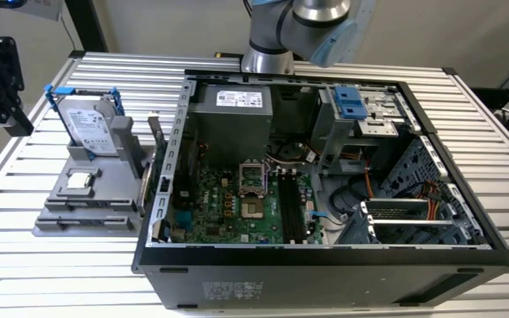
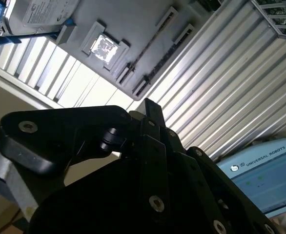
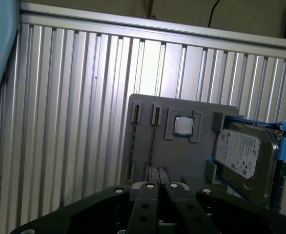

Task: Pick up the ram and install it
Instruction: 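Pick up the ram and move it above insertion slot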

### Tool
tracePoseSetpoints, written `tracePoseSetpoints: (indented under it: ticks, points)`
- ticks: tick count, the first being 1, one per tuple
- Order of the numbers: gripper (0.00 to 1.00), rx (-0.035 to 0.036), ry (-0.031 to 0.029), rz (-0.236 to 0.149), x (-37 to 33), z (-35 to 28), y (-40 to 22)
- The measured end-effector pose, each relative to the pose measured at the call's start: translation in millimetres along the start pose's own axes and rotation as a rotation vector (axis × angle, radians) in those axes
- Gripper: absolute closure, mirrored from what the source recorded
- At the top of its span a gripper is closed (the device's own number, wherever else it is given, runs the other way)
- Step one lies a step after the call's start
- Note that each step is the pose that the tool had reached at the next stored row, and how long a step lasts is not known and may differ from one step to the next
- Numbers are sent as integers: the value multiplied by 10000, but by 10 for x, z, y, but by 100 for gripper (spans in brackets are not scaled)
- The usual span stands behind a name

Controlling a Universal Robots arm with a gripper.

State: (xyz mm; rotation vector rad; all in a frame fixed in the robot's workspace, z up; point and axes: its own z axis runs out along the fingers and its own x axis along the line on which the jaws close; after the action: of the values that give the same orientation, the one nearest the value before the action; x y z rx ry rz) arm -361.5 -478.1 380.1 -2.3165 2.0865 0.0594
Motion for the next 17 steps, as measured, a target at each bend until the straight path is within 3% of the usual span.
tracePoseSetpoints:
  ticks: [3, 4, 17]
  points:
    - [100, -6, 1, 0, 0, -1, 0]
    - [0, -8, 1, 0, 0, -1, 0]
    - [0, -27, -2, 1, 0, -1, 0]
